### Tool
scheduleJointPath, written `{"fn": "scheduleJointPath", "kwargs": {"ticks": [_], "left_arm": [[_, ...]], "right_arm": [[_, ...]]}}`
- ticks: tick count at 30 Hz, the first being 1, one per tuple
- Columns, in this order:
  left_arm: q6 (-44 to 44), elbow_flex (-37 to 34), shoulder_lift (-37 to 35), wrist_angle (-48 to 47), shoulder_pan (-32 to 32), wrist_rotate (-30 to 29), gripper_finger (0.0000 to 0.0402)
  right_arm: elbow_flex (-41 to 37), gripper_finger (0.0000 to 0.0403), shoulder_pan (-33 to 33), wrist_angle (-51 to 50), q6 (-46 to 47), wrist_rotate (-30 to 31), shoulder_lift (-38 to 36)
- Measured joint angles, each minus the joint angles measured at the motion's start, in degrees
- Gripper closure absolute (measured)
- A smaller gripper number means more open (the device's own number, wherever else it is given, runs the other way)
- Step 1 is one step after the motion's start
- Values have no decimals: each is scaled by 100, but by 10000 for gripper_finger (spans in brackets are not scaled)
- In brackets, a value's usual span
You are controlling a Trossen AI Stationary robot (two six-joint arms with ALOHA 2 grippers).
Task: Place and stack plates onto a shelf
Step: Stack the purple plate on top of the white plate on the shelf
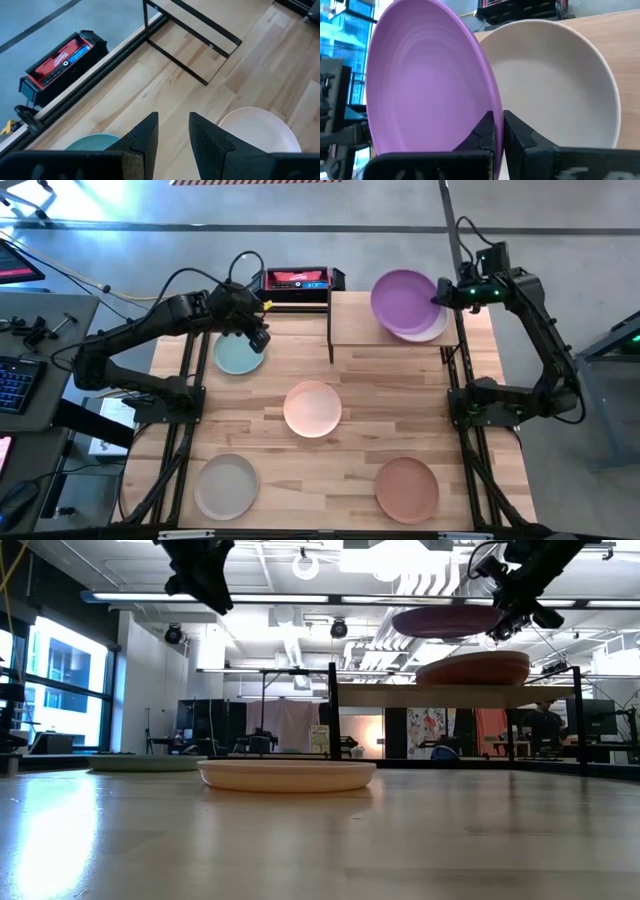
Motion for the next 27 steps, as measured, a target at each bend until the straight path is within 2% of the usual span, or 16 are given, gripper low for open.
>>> {"fn": "scheduleJointPath", "kwargs": {"ticks": [6, 13, 19, 23, 27], "left_arm": [[178, 0, 0, 37, 148, -1, 302], [1236, 0, 0, 376, 347, -156, 302], [2238, 0, 0, 347, 548, -457, 302], [2531, 0, 0, 342, 676, -535, 302], [2847, 0, 0, 338, 770, -538, 302]], "right_arm": [[0, 403, 352, 47, 552, 556, 0], [0, 403, 1116, 6, 1609, 1484, -150], [0, 403, 1742, -441, 2732, 2421, -559], [0, 403, 2070, -1121, 3480, 3126, -841], [0, 403, 2151, -1088, 3866, 3517, -1052]]}}
